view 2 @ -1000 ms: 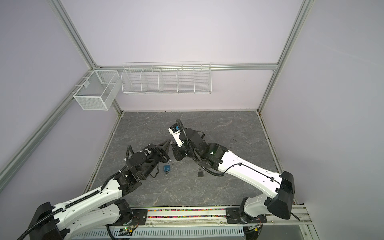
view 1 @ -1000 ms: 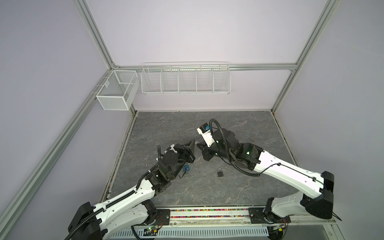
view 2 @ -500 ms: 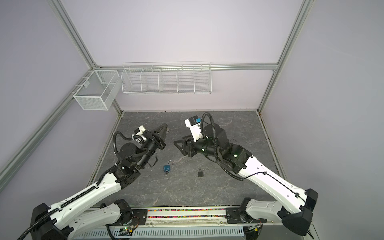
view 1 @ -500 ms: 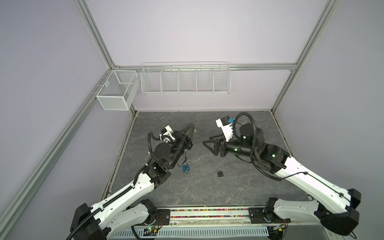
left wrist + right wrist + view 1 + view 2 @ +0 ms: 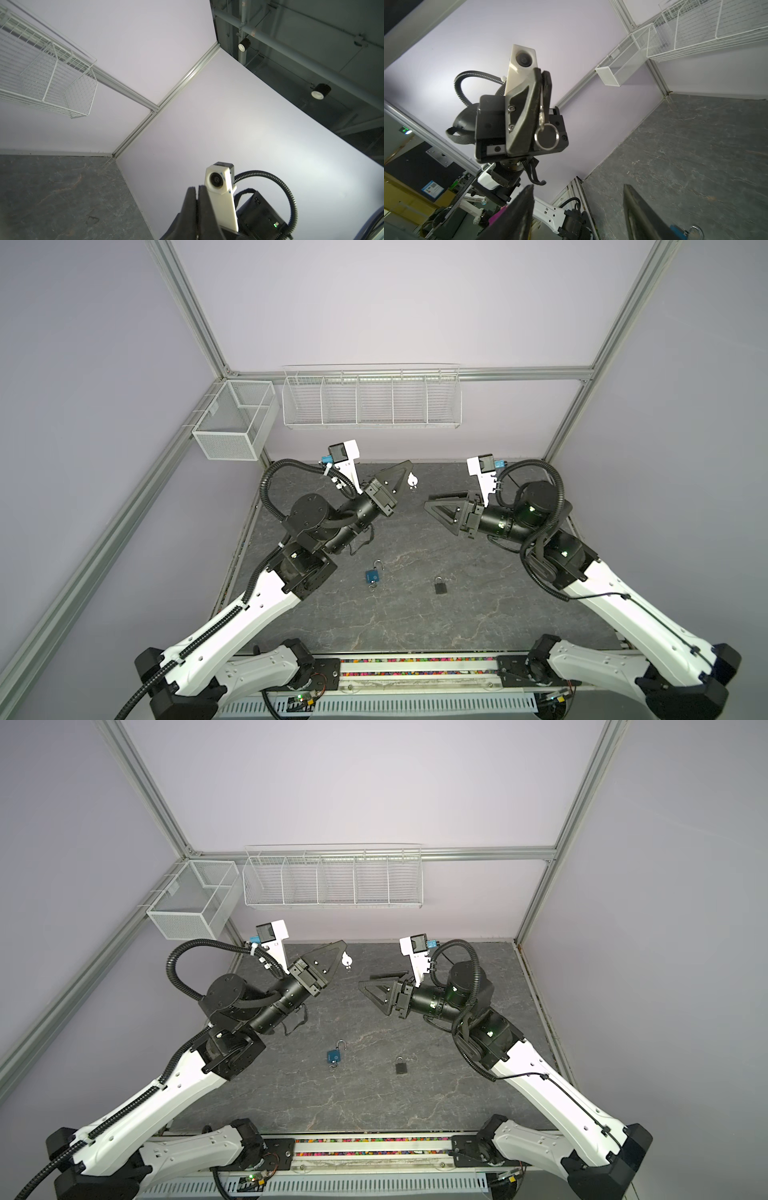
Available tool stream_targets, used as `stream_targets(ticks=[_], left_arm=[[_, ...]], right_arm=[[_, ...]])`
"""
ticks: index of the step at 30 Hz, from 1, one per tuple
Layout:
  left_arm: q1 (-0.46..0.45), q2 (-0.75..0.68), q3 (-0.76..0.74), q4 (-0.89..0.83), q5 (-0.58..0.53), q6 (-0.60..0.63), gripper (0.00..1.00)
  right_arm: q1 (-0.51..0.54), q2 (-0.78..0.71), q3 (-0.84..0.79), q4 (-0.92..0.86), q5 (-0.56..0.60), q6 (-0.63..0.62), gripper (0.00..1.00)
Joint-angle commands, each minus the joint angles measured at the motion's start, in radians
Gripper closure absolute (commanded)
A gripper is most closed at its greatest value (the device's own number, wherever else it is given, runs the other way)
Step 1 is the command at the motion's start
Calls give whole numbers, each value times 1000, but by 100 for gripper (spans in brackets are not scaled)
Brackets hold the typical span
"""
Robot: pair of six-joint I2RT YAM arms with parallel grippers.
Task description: Unlock with the key
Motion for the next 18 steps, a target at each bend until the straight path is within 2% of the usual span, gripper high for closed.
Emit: stream_targets(ticks=[1,5,10,18], left_arm=[[-17,23,48,-79,72,184,100],[-23,28,48,-54,108,202,100],[-25,24,29,39,165,145,100],[-30,19,-6,134,162,89,100]], right_arm=[[-4,-2,-1,164,-66,31,31],[-4,16,-20,282,-93,43,32],[-6,38,-29,325,-96,16,36],[-6,78,-29,459,-151,32,47]])
